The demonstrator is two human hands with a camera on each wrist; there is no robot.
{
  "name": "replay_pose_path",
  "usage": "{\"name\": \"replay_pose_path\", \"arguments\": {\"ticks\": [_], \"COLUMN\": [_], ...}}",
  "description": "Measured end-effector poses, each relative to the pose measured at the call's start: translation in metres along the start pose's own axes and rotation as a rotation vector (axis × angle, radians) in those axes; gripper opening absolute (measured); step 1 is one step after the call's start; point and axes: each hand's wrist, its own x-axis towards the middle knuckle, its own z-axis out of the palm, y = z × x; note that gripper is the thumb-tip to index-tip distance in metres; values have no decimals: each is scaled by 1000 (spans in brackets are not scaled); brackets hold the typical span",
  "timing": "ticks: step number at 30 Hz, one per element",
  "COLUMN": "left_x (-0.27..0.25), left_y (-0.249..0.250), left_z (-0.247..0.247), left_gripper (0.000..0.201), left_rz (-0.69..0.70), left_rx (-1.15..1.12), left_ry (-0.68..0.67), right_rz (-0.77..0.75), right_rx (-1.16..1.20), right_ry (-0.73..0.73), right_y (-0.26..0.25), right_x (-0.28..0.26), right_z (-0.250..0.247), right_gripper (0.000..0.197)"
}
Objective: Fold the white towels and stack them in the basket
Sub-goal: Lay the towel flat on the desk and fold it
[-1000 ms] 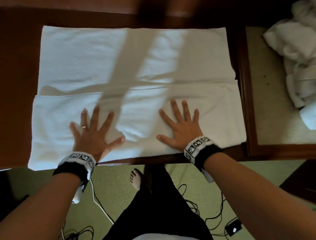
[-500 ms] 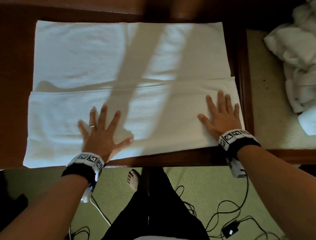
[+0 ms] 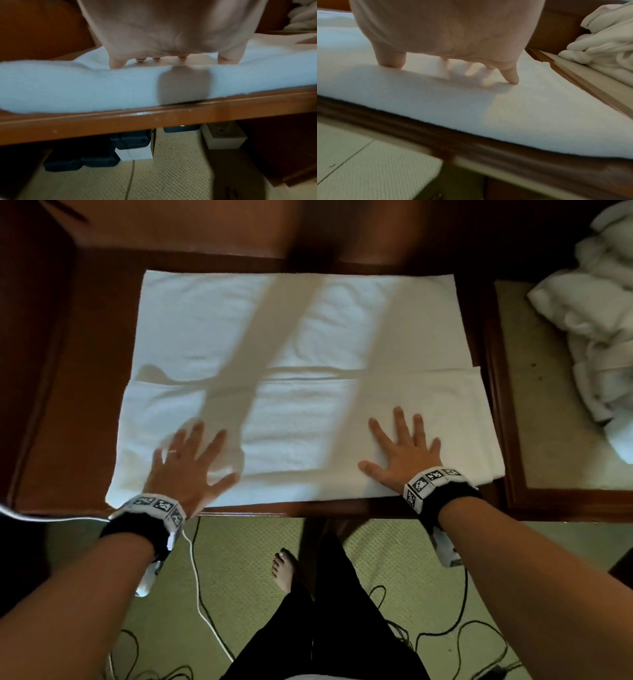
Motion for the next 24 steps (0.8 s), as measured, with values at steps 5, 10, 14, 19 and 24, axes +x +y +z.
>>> {"name": "replay_pose_path", "arguments": {"ticks": [5, 10, 14, 19, 24], "left_x": [-26, -25, 0, 51, 124], "left_y": [11, 17, 26, 34, 43], "left_z": [19, -14, -65, -120, -166], "left_gripper": [100, 93, 65, 51, 48], "left_rz": [-15, -34, -45, 9, -22], "left_rx": [-16, -26, -38, -60, -107], "left_ry": [-106, -91, -51, -29, -7], "right_rz": [44, 81, 79, 74, 58], "right_rx": [12, 9, 39, 100, 146], "right_ry": [-91, -102, 19, 124, 212], "right_y": [-4, -11, -10, 7, 31], "right_x": [-42, -48, -24, 24, 94], "right_z": [17, 6, -33, -81, -128], "right_gripper": [106, 101, 67, 55, 47]}}
